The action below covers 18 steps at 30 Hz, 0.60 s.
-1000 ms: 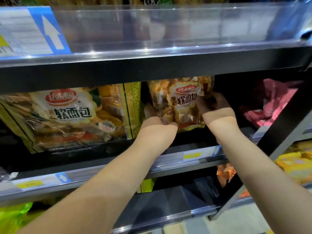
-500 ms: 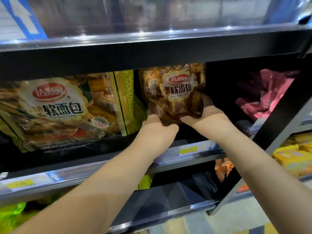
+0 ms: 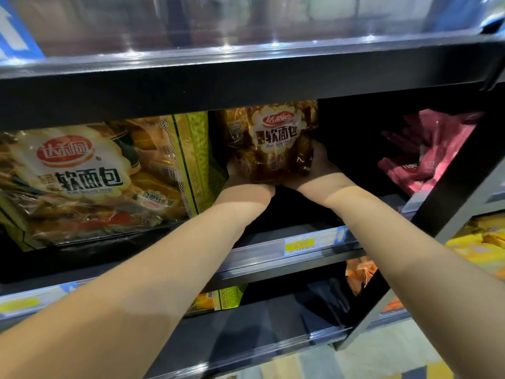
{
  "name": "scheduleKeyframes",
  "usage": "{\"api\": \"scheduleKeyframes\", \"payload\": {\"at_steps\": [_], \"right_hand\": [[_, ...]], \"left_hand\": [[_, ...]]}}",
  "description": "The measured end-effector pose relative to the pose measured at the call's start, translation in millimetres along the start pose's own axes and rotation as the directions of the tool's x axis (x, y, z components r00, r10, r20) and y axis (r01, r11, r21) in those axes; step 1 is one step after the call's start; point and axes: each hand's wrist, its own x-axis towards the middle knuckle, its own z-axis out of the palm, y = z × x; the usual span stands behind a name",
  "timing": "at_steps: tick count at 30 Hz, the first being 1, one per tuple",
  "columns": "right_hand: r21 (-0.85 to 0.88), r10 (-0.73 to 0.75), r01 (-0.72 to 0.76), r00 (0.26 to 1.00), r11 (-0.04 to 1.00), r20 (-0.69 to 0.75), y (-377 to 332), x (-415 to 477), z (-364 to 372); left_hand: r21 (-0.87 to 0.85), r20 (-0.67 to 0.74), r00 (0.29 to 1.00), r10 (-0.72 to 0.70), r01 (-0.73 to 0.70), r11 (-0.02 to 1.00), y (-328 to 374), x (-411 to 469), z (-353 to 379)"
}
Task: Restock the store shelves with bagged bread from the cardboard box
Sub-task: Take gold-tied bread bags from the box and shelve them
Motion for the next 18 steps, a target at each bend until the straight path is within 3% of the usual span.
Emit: {"api": "scheduleKeyframes", "payload": {"at_steps": [5,10,13,18], "right_hand": [[-0.022,-0.021,0.02,0.999,1.0,-0.029,12.1,10.5,5.0],[-0.128,0.119,-0.113,0.992,0.985,0.038,-8.1,-33.9,-13.8],[-0.141,0.056,-0.049,0.997,0.989,0.046,-17.1,-76.7,-27.2],[-0.123,-0.166,0.178,0.981,0.976,0.1,-49.4,-171.5,-54.1]], "left_hand": [[0.104,-0.031,0.991,0.131,-0.127,0.986,-3.0,-12.4,-4.0],[0.287,0.016,0.99,0.143,-0.142,0.947,-0.7,-45.8,-14.6],[0.332,0.006,0.97,0.242,-0.231,0.915,0.3,-75.6,-29.1],[0.47,0.084,0.909,0.409,-0.398,0.787,-13.1,-148.5,-73.1]]}}
